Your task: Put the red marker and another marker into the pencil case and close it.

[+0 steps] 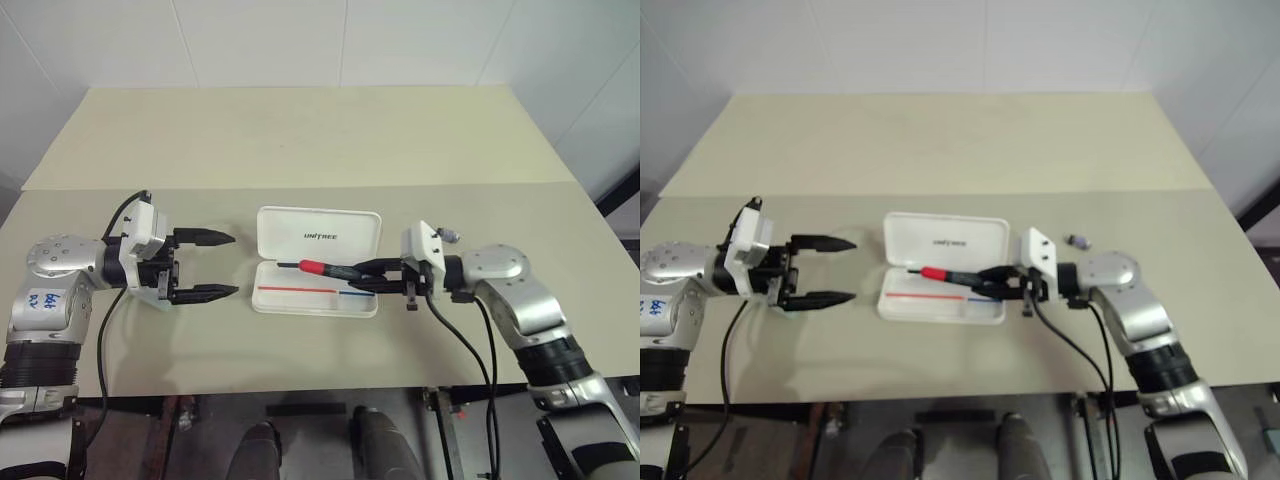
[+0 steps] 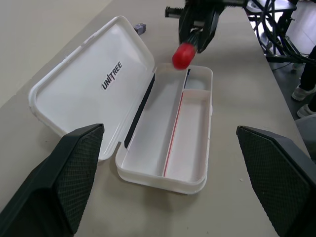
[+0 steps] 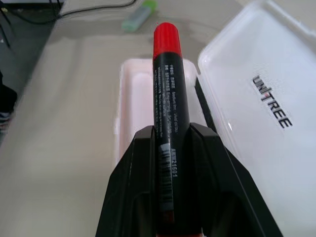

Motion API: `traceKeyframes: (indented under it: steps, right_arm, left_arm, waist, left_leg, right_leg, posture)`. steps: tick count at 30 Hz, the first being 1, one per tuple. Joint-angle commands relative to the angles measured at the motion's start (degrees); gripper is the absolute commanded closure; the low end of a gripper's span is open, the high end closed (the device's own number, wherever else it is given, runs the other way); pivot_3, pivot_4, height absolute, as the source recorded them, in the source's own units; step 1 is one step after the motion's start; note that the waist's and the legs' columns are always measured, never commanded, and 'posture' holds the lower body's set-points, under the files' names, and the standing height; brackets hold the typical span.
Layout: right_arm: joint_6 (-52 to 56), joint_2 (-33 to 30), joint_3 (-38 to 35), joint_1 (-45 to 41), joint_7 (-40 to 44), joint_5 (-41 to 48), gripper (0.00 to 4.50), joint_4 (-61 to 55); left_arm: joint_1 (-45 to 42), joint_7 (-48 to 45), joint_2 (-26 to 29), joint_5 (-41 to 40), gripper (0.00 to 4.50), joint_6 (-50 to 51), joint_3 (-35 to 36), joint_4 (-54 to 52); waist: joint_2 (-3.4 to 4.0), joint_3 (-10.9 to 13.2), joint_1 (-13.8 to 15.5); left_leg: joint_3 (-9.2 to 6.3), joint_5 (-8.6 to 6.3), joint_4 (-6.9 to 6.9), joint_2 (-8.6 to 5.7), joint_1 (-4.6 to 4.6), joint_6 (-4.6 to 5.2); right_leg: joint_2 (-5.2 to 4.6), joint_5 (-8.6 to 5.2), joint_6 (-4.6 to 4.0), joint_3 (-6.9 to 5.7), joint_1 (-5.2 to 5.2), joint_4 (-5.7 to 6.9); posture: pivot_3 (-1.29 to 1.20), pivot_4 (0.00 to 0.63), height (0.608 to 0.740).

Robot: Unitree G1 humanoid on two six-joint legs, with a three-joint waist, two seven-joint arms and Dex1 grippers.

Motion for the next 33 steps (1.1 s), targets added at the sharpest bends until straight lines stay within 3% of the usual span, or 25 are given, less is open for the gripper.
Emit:
traceKeyframes:
  steps: [1,19,20,28,33]
  right_arm:
    - [-4.8,2.0,1.4,-3.6,1.3,-2.7,3.88,4.9]
    - [-15.0,9.7,2.8,-10.0,2.7,-9.2,3.88,21.0]
    - [-15.3,9.8,2.5,-10.1,2.9,-8.9,3.10,21.0]
    - [-11.7,10.9,-0.6,-11.1,1.8,-5.0,0.20,15.0]
    - [-3.3,9.5,-1.3,-9.1,2.1,-0.4,0.04,2.5]
  left_arm:
    - [0.8,1.2,-0.1,-1.4,0.00,0.6,1.5,-3.3]
    - [2.6,4.0,-1.0,-2.4,0.00,2.7,1.6,-7.6]
    - [2.6,4.0,-1.0,-2.4,0.00,2.7,1.5,-7.7]
    - [2.4,4.3,-1.6,-2.5,0.00,3.2,1.4,-7.7]
    - [2.6,4.5,-1.9,-2.7,0.00,3.5,1.6,-8.0]
  waist:
    - [0.00,0.0,0.0]
    - [0.00,0.0,-0.1]
    - [0.00,0.0,-0.1]
    - [0.01,0.0,-0.4]
    - [0.02,0.0,-0.3]
  left_leg:
    - [0.00,0.00,-0.01,0.00,-0.01,0.00]
    - [0.00,0.01,-0.01,0.00,0.00,-0.02]
    - [0.00,0.01,-0.01,0.00,0.00,-0.02]
    - [-0.01,0.01,-0.02,0.00,0.00,-0.02]
    - [-0.02,0.01,-0.04,0.00,-0.01,-0.02]
  right_leg:
    - [0.00,0.00,0.00,0.00,-0.02,0.00]
    - [-0.01,0.00,0.00,-0.01,-0.03,0.07]
    - [0.00,0.00,0.00,-0.01,-0.03,0.08]
    - [0.00,0.00,0.00,-0.01,-0.04,0.22]
    - [0.00,0.00,0.00,-0.01,-0.06,0.25]
  posture:
    - [0.00,0.150,0.740]
    - [0.00,0.150,0.740]
    - [0.00,0.150,0.740]
    - [0.00,0.150,0.740]
    - [0.00,0.150,0.740]
